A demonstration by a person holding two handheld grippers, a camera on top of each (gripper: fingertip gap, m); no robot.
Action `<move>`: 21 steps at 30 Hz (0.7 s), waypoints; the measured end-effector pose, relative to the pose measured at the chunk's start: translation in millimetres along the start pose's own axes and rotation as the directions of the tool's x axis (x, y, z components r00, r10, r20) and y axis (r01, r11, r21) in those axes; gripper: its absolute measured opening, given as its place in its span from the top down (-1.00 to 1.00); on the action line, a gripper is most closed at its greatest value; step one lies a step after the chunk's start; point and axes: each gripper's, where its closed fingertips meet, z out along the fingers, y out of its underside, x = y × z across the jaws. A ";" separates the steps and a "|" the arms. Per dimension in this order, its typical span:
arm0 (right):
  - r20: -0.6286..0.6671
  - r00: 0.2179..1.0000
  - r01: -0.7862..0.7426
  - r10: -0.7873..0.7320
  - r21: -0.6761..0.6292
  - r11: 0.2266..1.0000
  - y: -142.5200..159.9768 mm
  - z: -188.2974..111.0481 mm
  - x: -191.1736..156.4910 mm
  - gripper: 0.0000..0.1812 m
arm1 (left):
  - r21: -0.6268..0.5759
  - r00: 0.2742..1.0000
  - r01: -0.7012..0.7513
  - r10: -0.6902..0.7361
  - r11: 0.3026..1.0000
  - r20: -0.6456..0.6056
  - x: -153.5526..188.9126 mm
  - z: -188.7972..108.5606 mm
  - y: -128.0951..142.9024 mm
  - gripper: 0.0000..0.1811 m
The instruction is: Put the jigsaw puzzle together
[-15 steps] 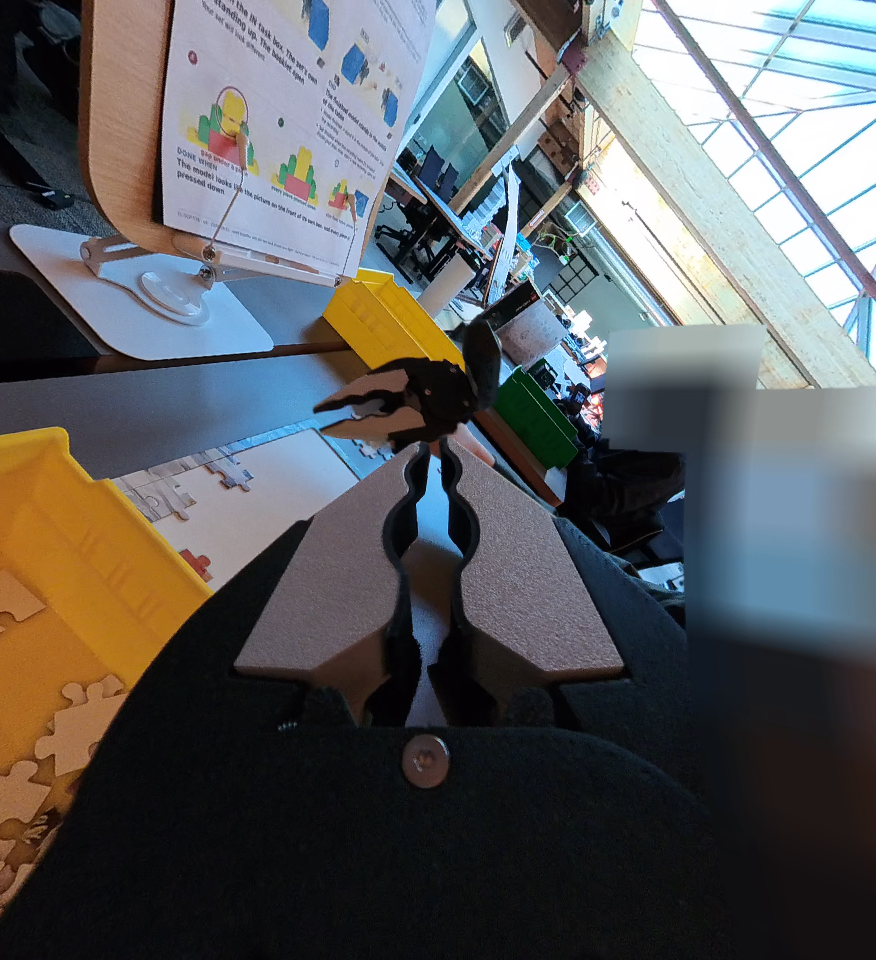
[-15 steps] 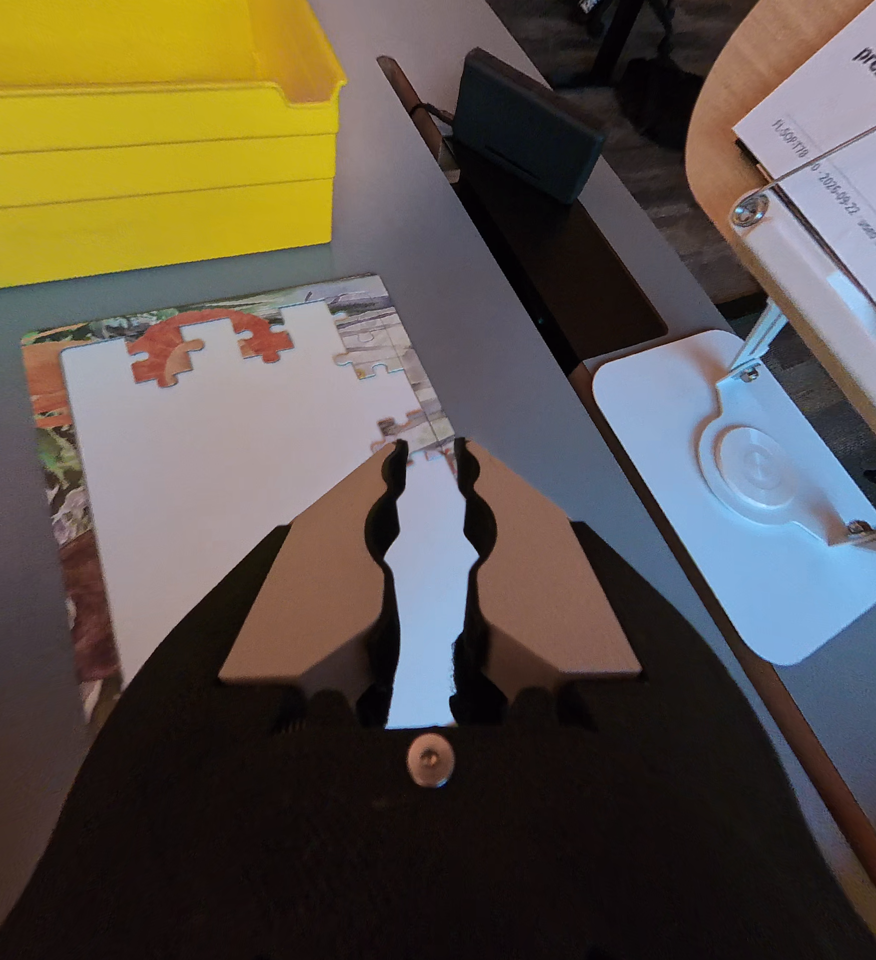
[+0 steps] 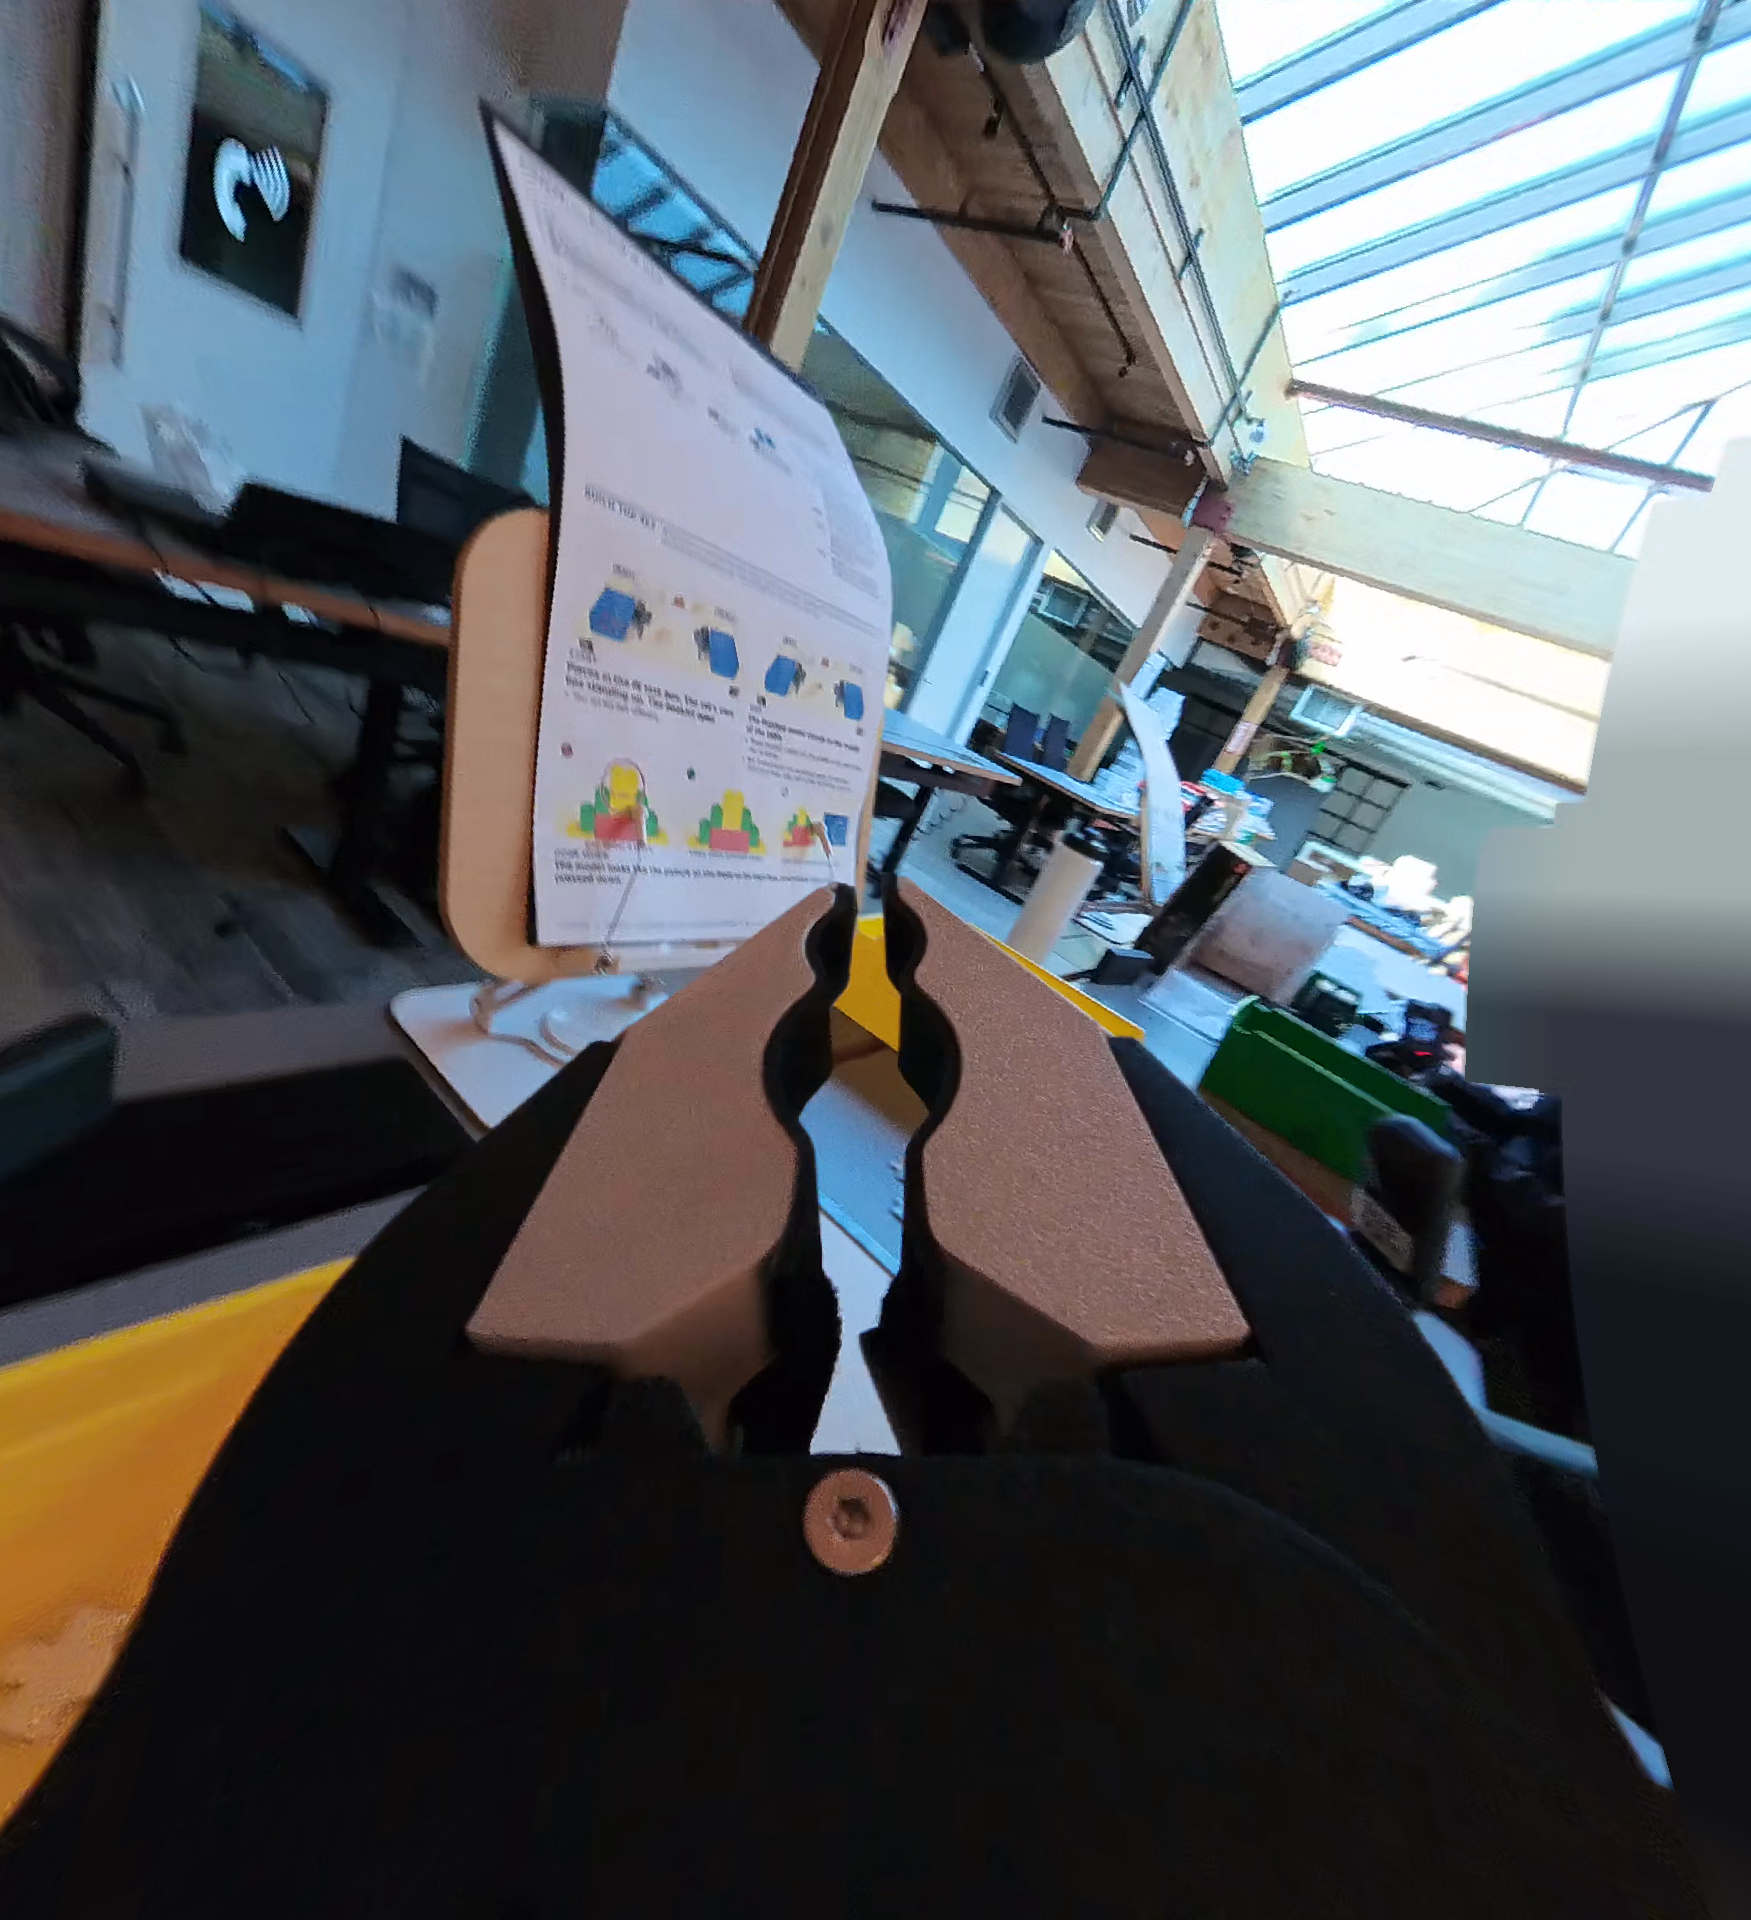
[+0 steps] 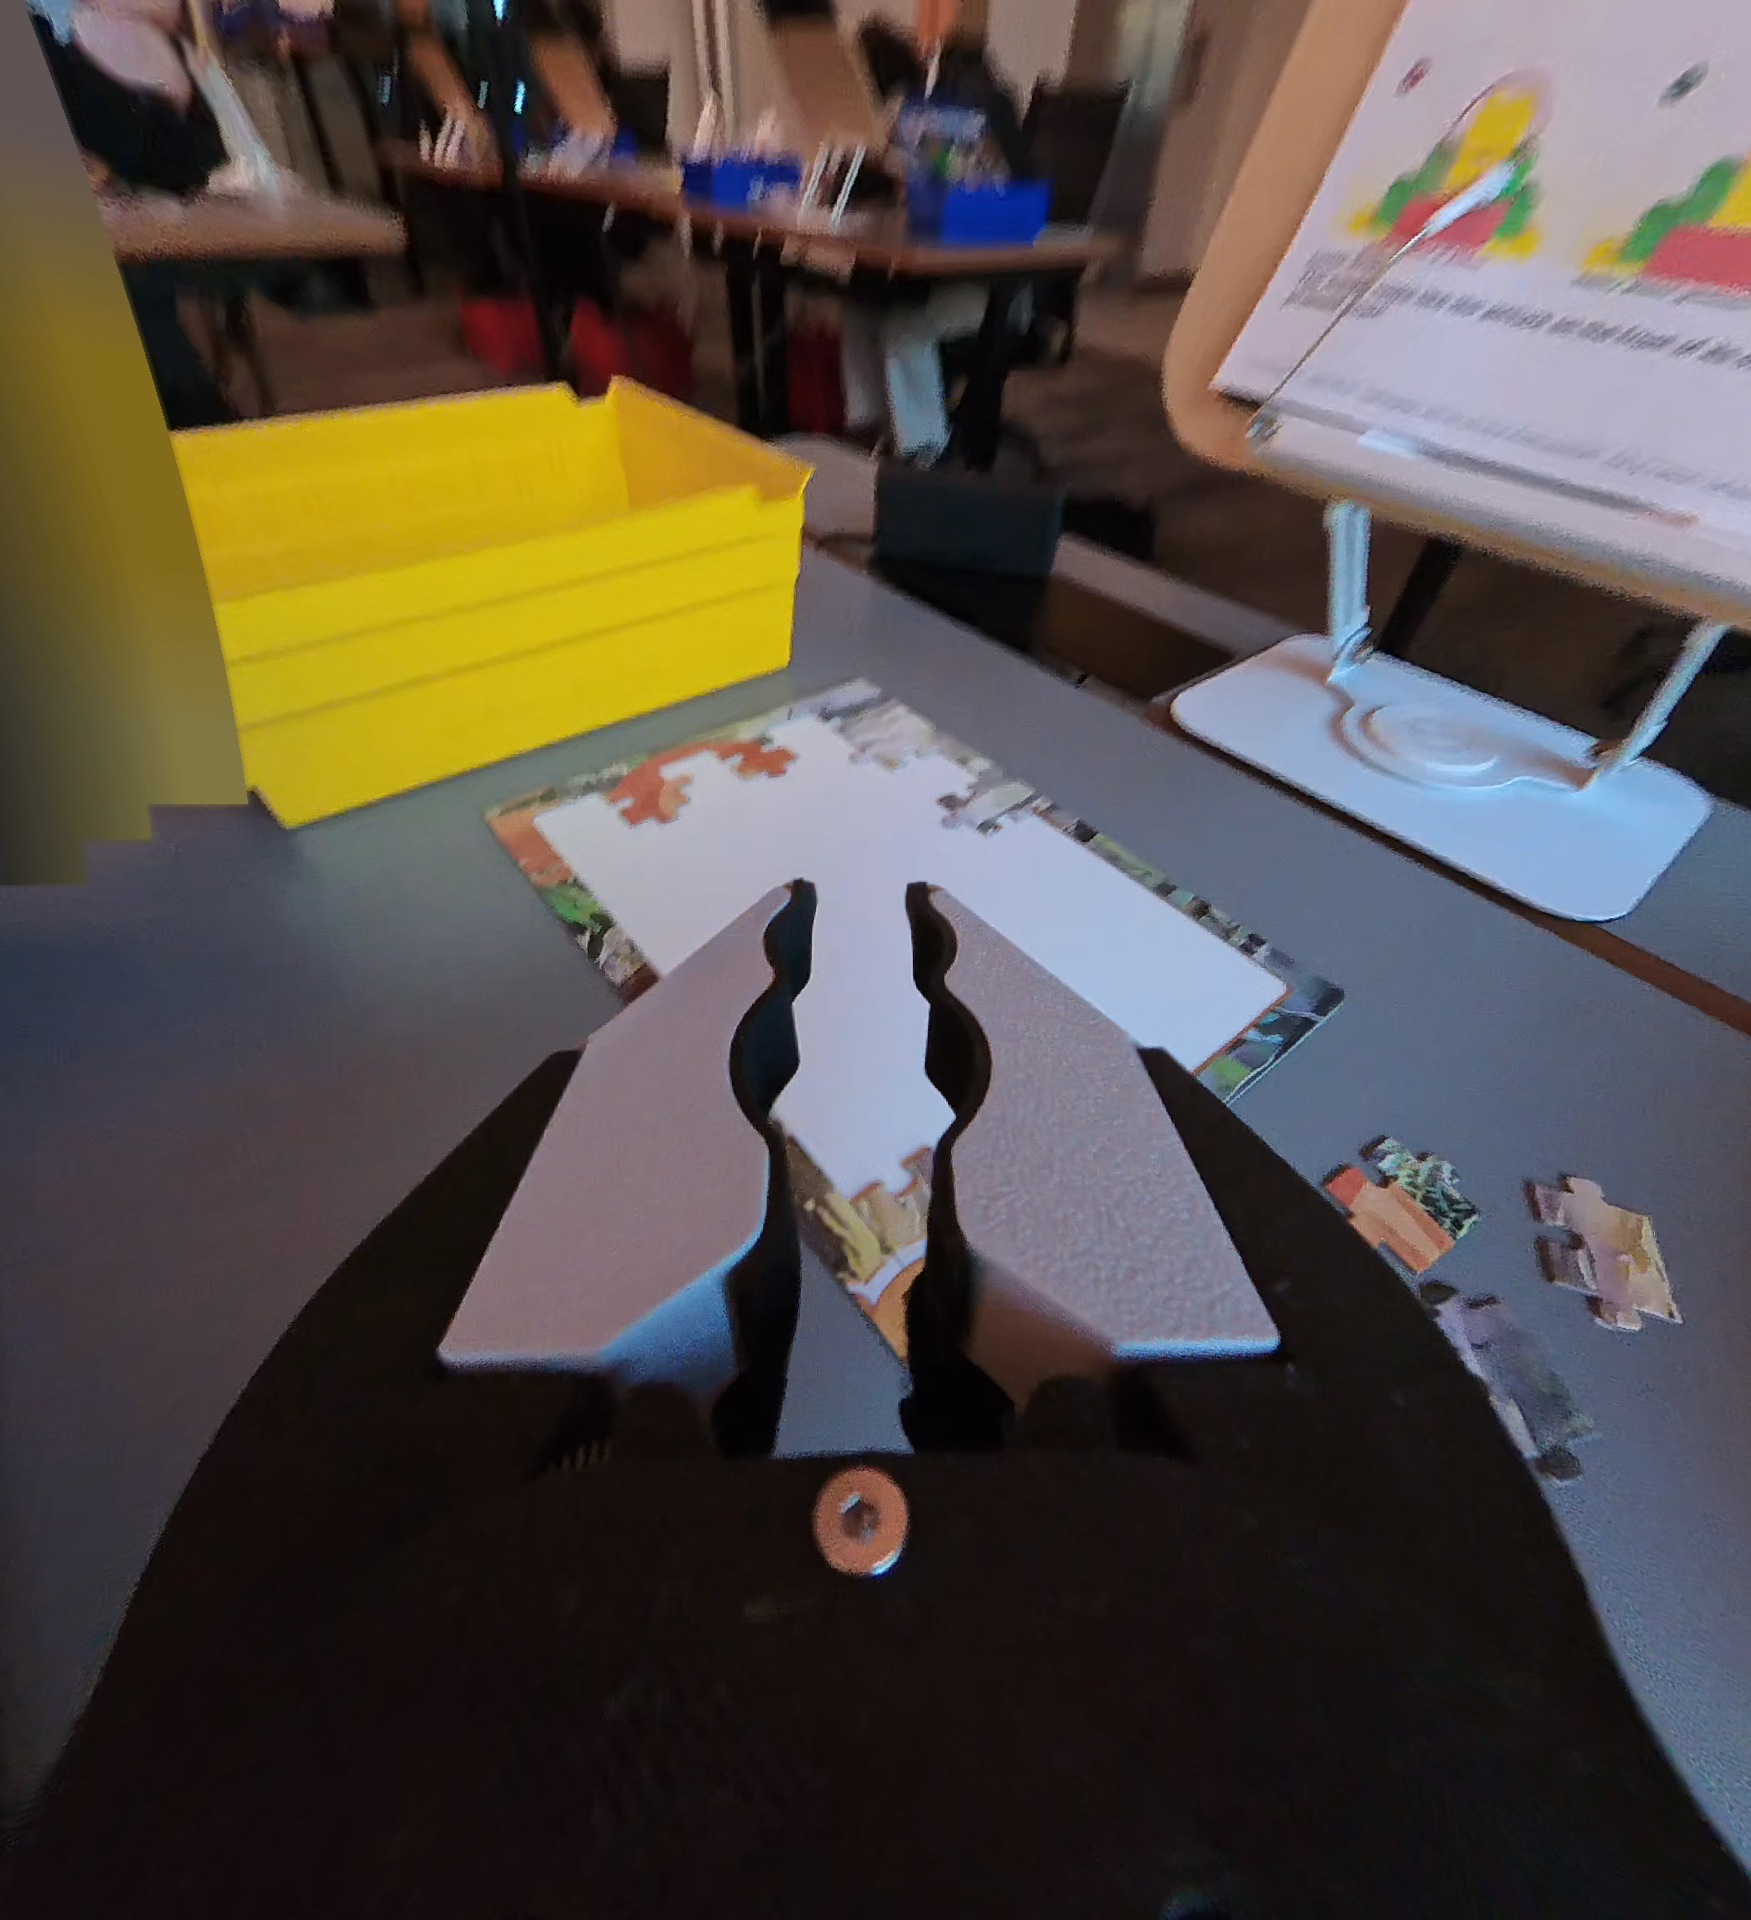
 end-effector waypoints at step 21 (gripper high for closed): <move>-0.006 0.993 -0.113 0.118 0.230 0.967 1.3 -25.3 41.8 0.64 | 0.239 0.922 -0.367 0.317 0.899 0.224 22.9 -9.8 -25.4 1.00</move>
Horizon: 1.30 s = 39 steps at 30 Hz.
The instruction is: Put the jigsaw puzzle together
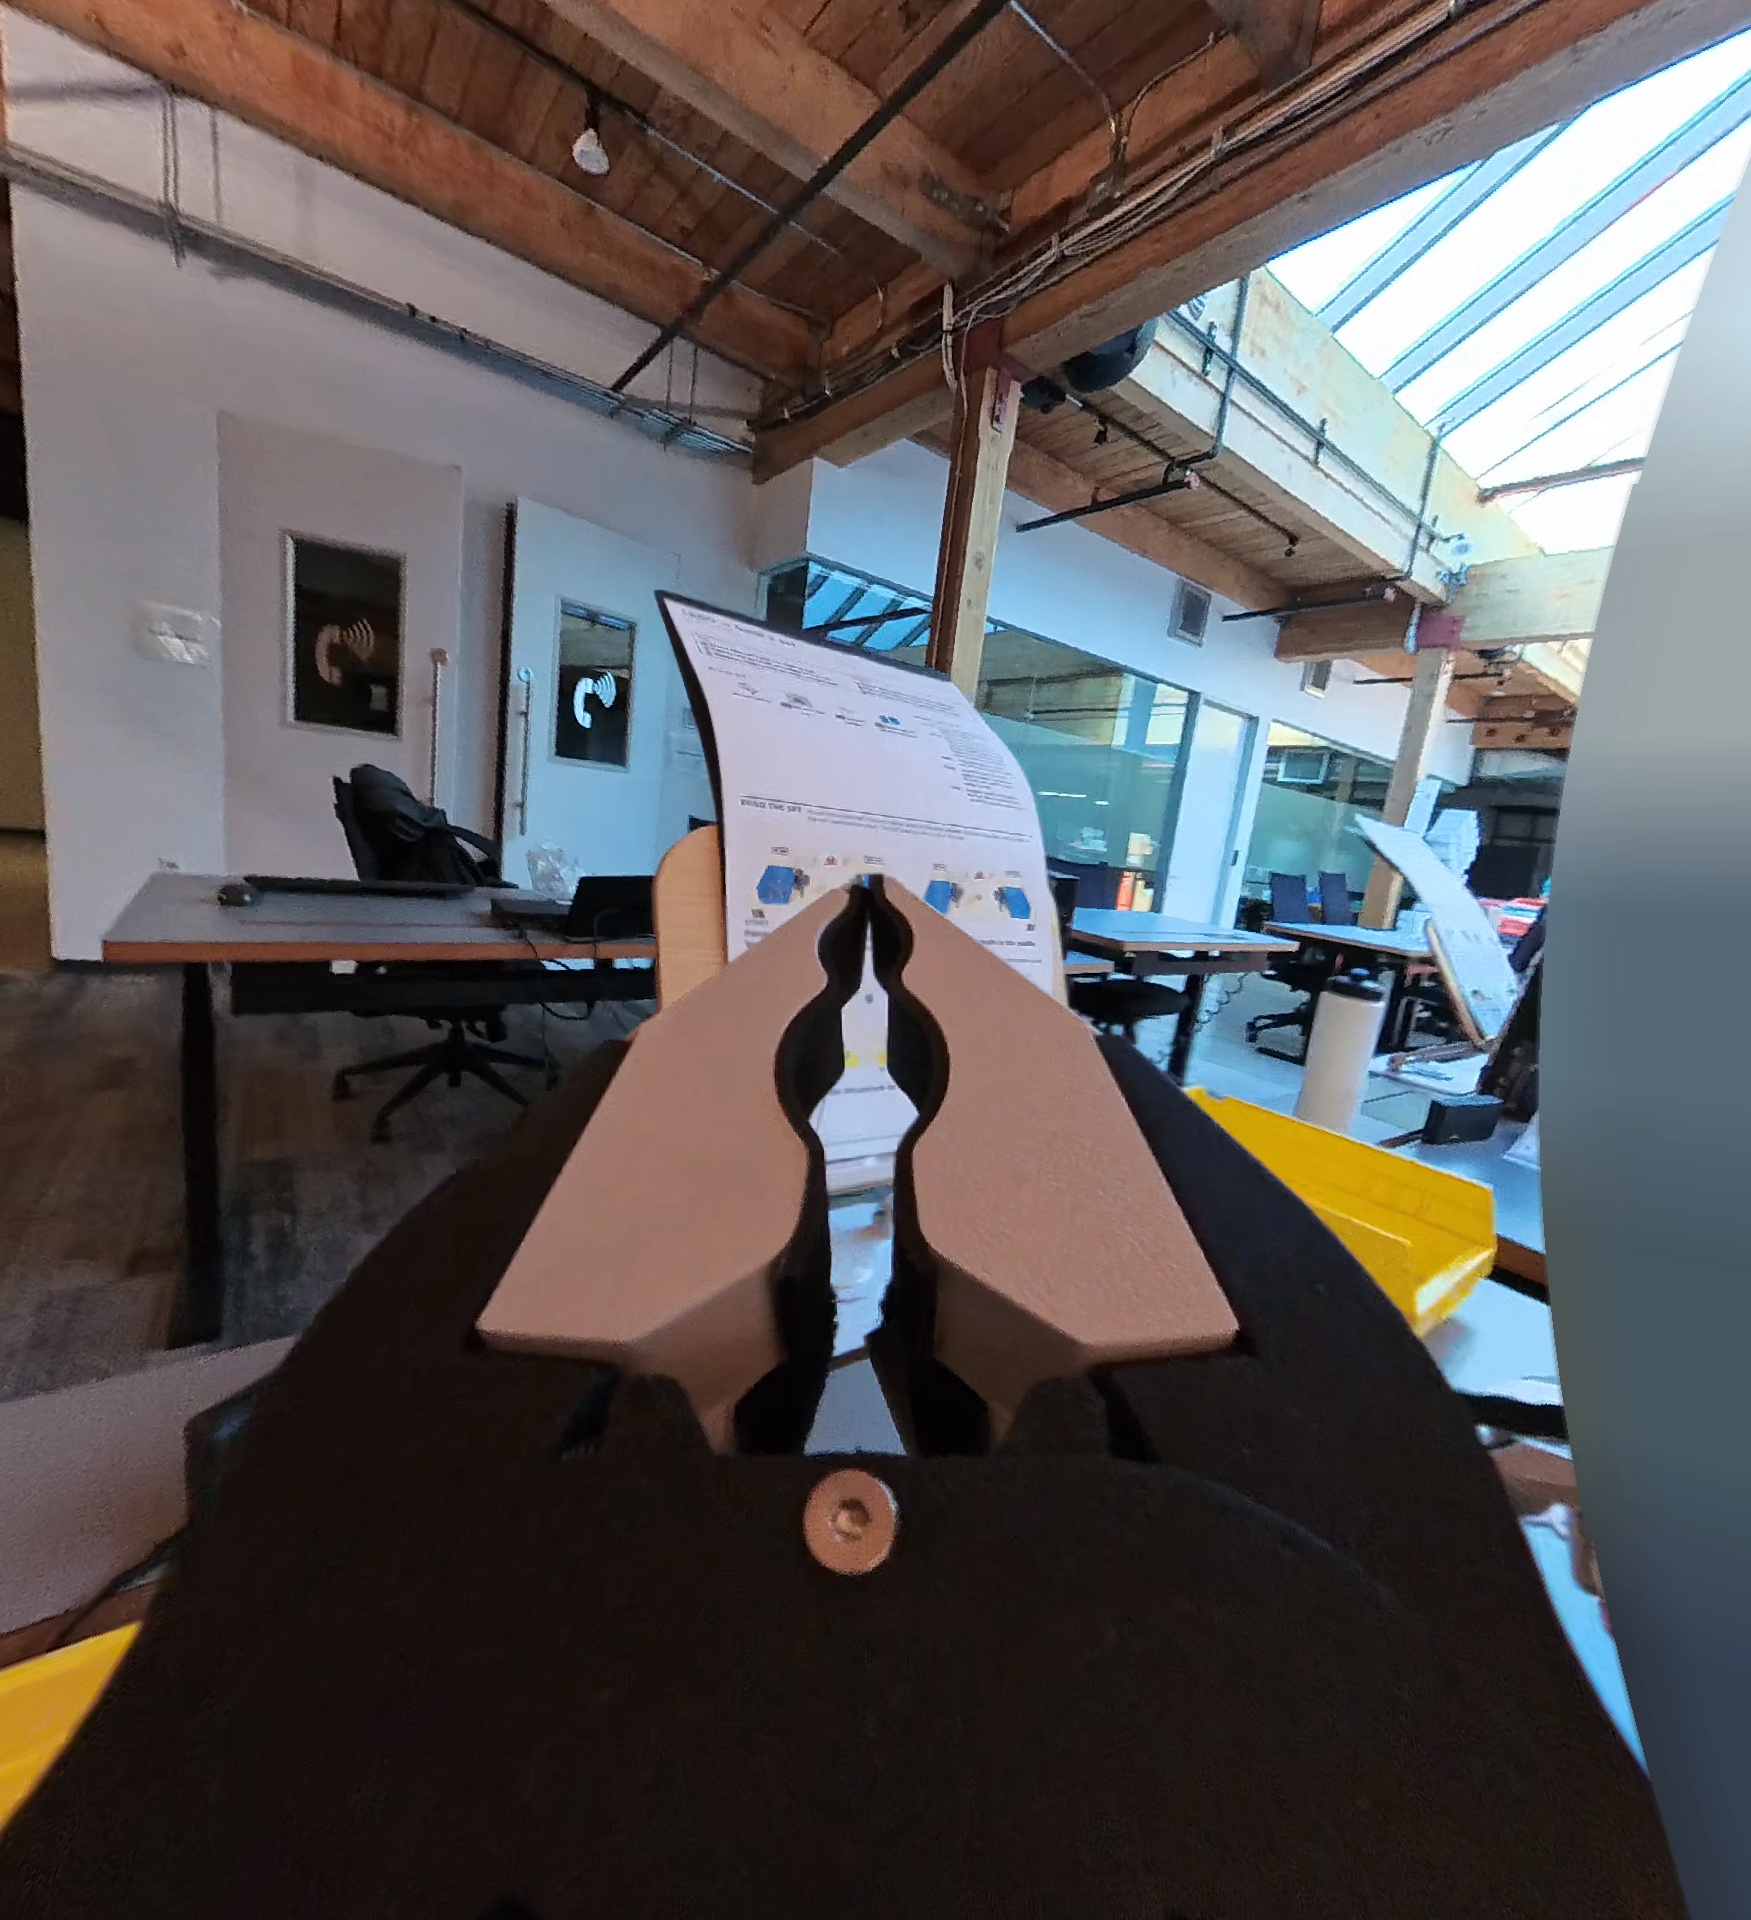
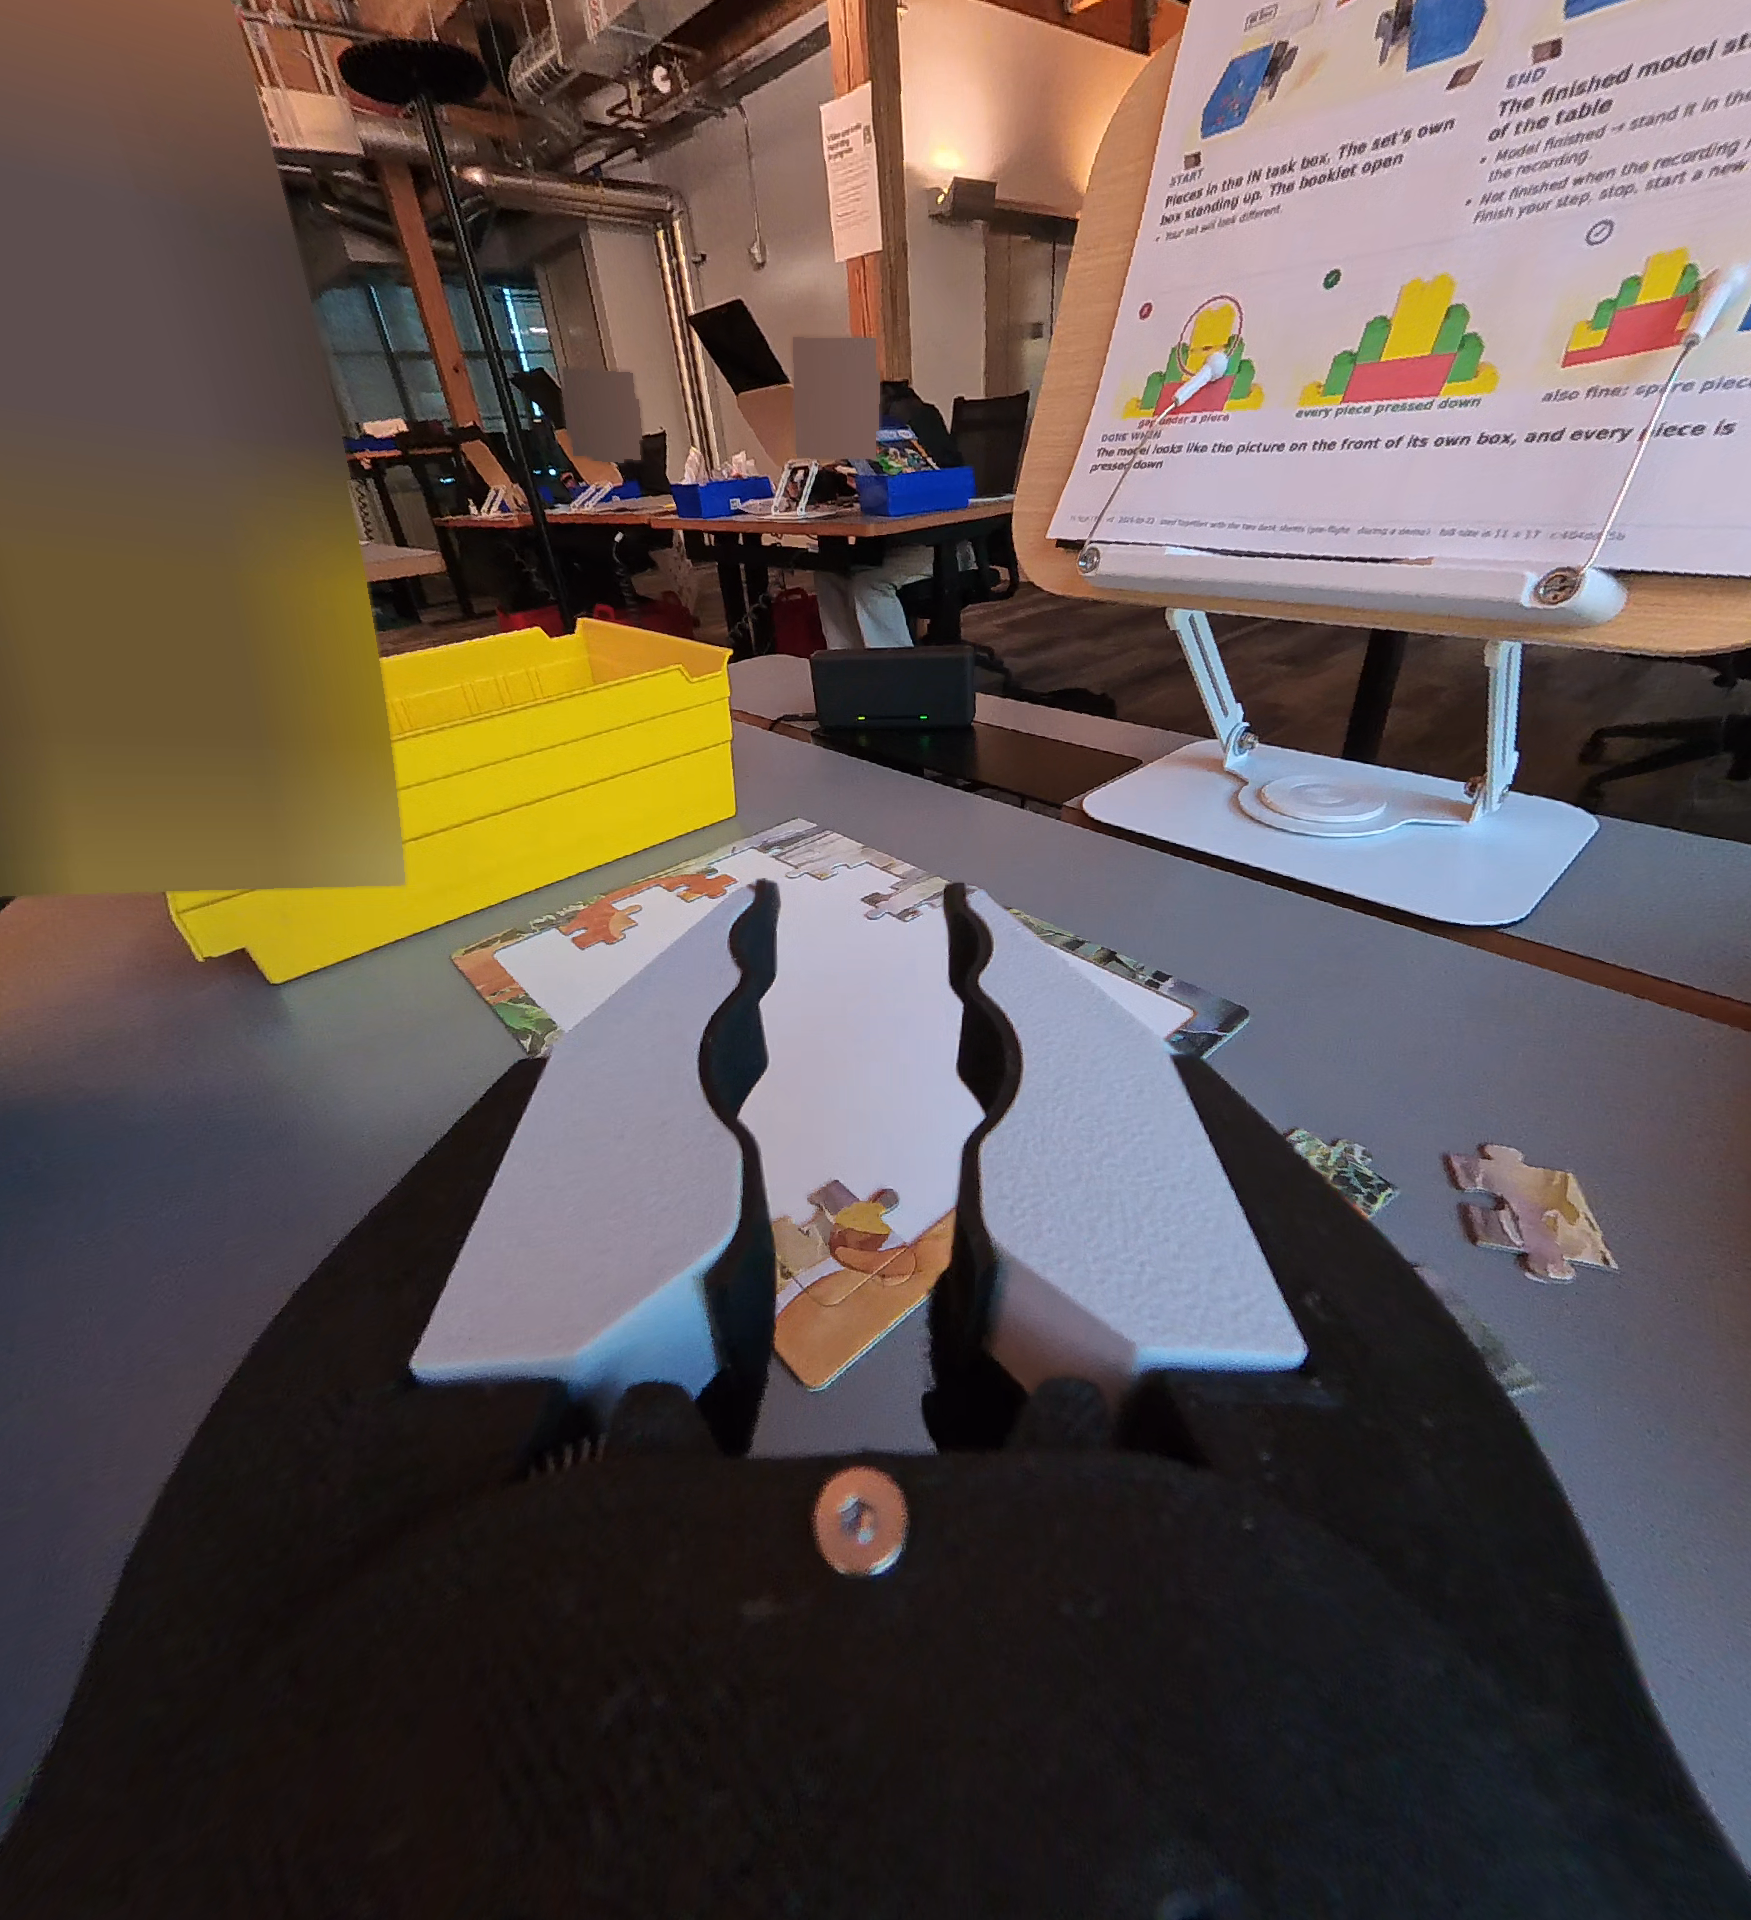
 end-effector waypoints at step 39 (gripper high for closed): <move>-0.160 0.979 0.110 -0.124 -0.090 0.990 15.1 -0.4 39.9 0.79 | -0.627 0.953 0.296 -0.179 0.721 0.244 -102.7 -82.9 84.8 0.92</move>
